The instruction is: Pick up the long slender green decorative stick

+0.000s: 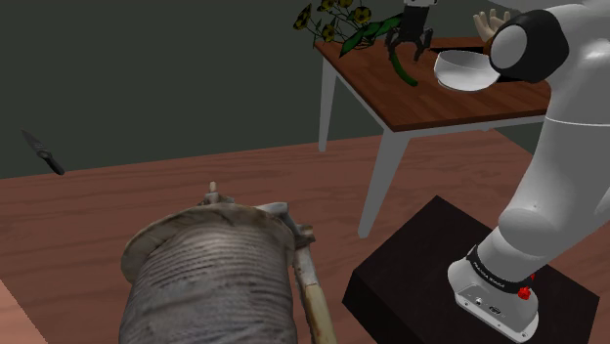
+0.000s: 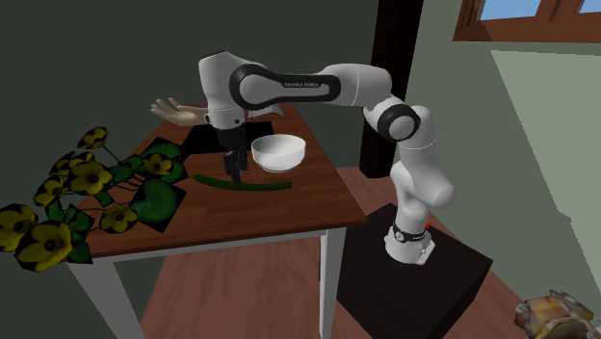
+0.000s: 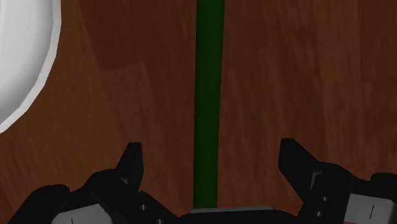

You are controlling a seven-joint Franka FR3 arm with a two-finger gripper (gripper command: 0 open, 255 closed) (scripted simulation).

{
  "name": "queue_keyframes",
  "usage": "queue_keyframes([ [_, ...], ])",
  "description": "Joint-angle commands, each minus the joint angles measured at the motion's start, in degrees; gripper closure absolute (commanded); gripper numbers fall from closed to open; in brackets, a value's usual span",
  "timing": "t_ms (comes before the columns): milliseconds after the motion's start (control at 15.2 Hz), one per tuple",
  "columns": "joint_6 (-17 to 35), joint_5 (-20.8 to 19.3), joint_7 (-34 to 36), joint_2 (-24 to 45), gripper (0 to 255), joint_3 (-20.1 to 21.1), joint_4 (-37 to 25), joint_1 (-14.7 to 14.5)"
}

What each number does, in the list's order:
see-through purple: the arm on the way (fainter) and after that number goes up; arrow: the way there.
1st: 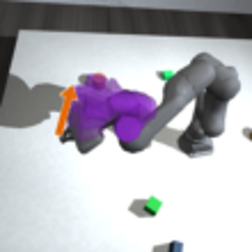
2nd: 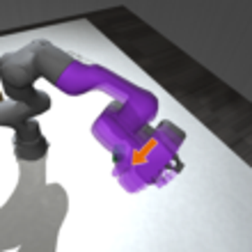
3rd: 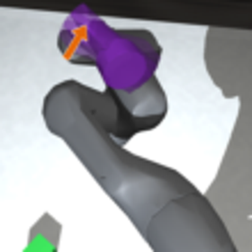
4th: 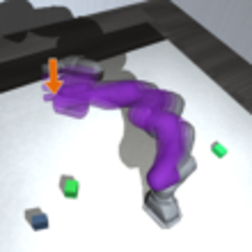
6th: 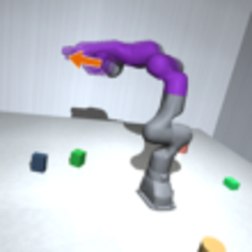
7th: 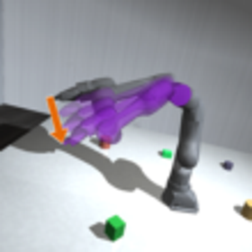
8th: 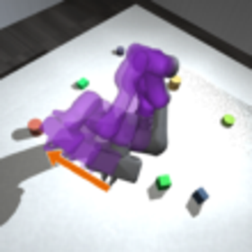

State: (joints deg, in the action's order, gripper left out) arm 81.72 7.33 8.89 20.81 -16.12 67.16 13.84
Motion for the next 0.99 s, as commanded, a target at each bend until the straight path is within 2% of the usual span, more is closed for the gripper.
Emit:
queue_keyframes([
  [0,2.01,-0.16,-0.01,-0.59,0,0.01,2.57,-0.27],
  [66,3.47,-0.28,-0.03,-1.03,0,0.02,4.46,-0.46],
  [198,3.47,-0.29,-0.03,-1.03,0,0.02,4.47,-0.46],
  [264,3.43,-0.3,-0.02,-1.09,255,0.02,4.48,-0.47],
  [924,2.56,-0.21,-0.01,-0.77,255,0.02,3.29,-0.35],
])
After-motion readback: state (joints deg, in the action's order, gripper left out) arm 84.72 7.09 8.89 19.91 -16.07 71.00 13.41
